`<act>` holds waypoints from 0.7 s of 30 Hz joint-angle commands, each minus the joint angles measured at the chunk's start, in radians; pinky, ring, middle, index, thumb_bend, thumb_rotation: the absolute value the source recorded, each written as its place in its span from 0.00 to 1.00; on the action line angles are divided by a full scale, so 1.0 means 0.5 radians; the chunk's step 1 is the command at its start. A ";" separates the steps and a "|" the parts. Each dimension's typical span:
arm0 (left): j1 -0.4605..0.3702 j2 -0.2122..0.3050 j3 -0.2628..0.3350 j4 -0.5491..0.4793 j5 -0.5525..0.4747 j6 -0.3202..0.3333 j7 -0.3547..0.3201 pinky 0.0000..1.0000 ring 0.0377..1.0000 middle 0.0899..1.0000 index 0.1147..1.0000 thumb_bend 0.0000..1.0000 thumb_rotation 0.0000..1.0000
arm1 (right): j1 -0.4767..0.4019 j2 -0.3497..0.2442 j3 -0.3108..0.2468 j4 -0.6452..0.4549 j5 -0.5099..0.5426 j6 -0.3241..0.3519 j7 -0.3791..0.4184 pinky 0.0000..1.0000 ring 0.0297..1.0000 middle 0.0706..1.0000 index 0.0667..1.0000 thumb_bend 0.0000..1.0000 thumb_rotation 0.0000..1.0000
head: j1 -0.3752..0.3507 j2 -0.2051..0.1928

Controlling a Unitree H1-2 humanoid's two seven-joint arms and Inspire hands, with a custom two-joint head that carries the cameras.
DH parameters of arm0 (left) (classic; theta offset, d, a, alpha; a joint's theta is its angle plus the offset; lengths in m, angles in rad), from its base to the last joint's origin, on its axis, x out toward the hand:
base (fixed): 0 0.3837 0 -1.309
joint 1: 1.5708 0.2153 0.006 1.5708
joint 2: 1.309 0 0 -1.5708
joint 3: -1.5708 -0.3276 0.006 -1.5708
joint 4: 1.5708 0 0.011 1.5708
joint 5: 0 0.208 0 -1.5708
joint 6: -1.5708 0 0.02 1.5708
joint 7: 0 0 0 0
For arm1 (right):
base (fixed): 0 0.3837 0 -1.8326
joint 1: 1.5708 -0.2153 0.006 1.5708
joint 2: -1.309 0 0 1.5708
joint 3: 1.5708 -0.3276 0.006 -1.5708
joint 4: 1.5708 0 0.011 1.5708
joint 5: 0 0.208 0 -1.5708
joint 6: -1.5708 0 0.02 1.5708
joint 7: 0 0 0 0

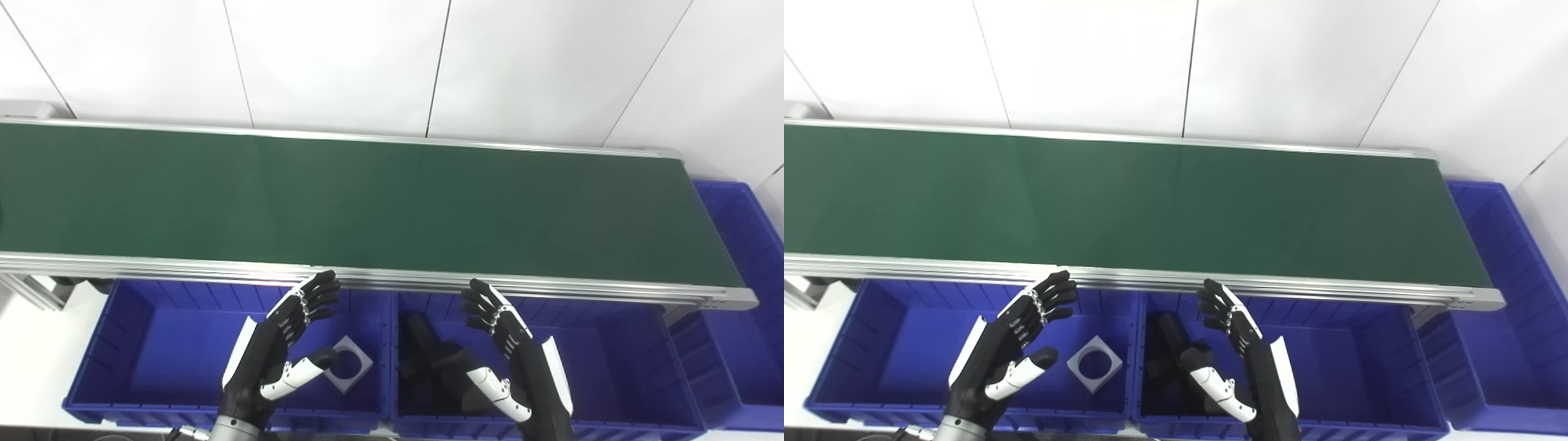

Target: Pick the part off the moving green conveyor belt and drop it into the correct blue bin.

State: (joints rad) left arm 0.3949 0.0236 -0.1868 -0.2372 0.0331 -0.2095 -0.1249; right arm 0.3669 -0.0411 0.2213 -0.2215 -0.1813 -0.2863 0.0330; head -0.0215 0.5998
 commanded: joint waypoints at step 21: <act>-0.039 0.011 0.000 0.122 -0.093 -0.212 -0.033 0.79 0.81 0.82 0.82 0.86 0.61 | -0.046 0.008 -0.010 0.097 0.071 -0.175 -0.011 0.74 0.79 0.81 0.86 0.65 0.58 | -0.006 -0.002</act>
State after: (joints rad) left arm 0.3841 0.0240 -0.1868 -0.1582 0.0001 -0.2719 -0.1352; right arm 0.3549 -0.0440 0.2192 -0.1521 -0.1507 -0.3166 0.0320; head -0.0245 0.5998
